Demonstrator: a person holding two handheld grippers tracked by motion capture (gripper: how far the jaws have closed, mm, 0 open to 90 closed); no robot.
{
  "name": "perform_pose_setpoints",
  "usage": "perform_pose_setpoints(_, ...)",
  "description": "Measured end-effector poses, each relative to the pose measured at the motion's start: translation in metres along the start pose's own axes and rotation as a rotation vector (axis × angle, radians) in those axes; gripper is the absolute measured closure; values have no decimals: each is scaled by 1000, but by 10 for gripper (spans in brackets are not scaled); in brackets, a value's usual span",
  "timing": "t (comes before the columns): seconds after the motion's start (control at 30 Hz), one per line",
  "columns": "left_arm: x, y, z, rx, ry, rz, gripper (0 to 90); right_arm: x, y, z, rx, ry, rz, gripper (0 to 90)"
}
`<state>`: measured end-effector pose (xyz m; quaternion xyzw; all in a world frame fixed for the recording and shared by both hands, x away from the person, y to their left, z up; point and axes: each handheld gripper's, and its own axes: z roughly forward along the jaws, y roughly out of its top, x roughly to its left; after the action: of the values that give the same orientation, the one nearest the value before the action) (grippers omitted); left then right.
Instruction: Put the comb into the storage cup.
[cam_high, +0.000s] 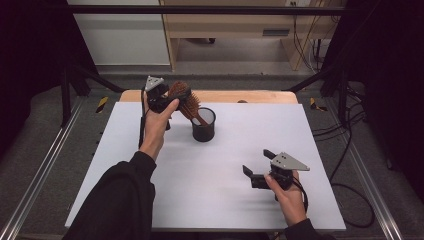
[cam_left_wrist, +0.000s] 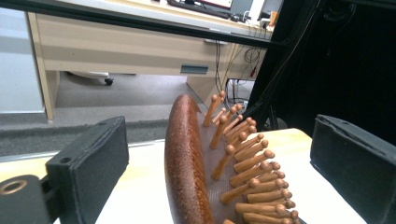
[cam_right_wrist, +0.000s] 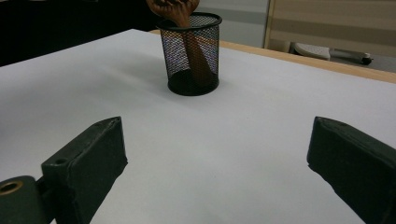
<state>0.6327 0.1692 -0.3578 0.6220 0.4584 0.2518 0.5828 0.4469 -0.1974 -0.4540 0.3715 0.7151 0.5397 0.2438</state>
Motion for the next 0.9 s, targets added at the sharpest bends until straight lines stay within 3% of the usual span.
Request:
perform_pose_setpoints(0.3,-2,1,-11,-26,20,22,33,-1,0,0,-5,0,2,39)
perform_pose_setpoints(0.6,-8,-1,-29,-49,26,71,30,-1,0,0,-7,1,9,39)
perform_pose_setpoints(0.9,-8,-6,-47,-76,22,67,30,-2,0,2,-9,5,16,39)
